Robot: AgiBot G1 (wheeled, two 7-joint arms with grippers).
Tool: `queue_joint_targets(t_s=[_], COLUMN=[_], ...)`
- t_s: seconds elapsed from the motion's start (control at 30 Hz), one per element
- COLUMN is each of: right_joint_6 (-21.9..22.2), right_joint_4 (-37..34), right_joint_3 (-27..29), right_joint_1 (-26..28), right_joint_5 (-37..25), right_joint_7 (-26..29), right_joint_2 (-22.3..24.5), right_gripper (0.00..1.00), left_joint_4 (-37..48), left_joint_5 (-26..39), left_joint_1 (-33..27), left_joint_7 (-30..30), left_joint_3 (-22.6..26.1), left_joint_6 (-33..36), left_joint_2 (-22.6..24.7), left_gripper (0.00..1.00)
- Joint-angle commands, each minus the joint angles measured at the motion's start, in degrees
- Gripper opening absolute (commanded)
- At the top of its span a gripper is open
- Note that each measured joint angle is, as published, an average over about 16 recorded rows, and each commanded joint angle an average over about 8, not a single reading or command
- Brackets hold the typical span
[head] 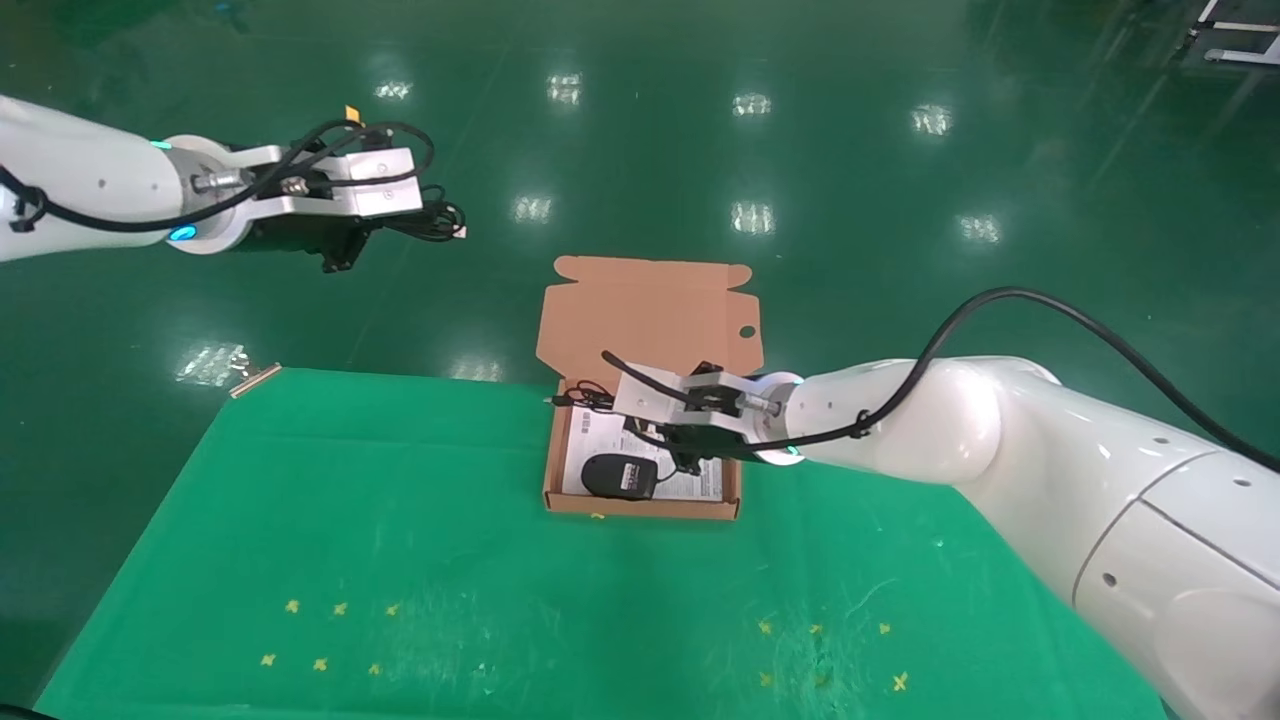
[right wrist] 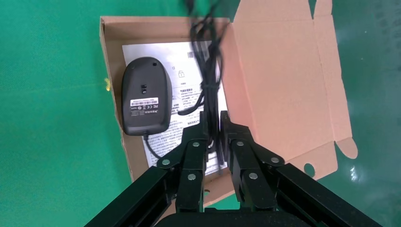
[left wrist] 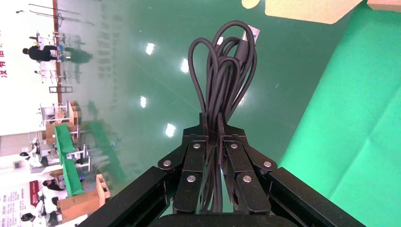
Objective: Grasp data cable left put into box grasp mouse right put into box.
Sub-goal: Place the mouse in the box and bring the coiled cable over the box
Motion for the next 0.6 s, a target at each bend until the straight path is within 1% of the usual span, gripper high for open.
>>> queue_joint_targets(t_s=[0.03, 0.2, 0.33, 0.47, 0.6], right_joint_6=[-0.1, 0.4, 1.1, 1.6, 1.8], right_joint_4=[0.5, 1.4, 2.1, 2.9, 4.5], right_joint_3=[0.0, -0.1, -0.1, 0.1, -0.1], right_joint_1=[0.0, 0.0, 0.3, 0.8, 1.6], right_joint_5=[0.1, -0.1, -0.3, -0.6, -1.2], right_joint_7=[-0.1, 0.5, 0.9, 1.3, 1.9], right_joint_2=[0.4, 1.0, 2.0, 3.9, 7.1], right_gripper=[1.0, 1.0, 1.0, 1.0, 1.0], left_joint_4=[-0.1, 0.7, 3.2, 6.9, 11.0], left_joint_5=[-0.1, -2.2, -4.0, -5.8, -8.3], left_joint_1=[0.1, 1.5, 2.8, 4.1, 5.5], left_joint_7=[0.0, 1.5, 3.4, 6.0, 9.8], left_joint_3=[0.0, 0.1, 0.2, 0.2, 0.1], left_joint_6=[0.1, -0.6, -2.3, -4.9, -7.9], left_joint_2=[0.0, 1.5, 3.6, 6.4, 9.6], left_gripper=[0.0, 0.0, 0.0, 0.0, 0.0])
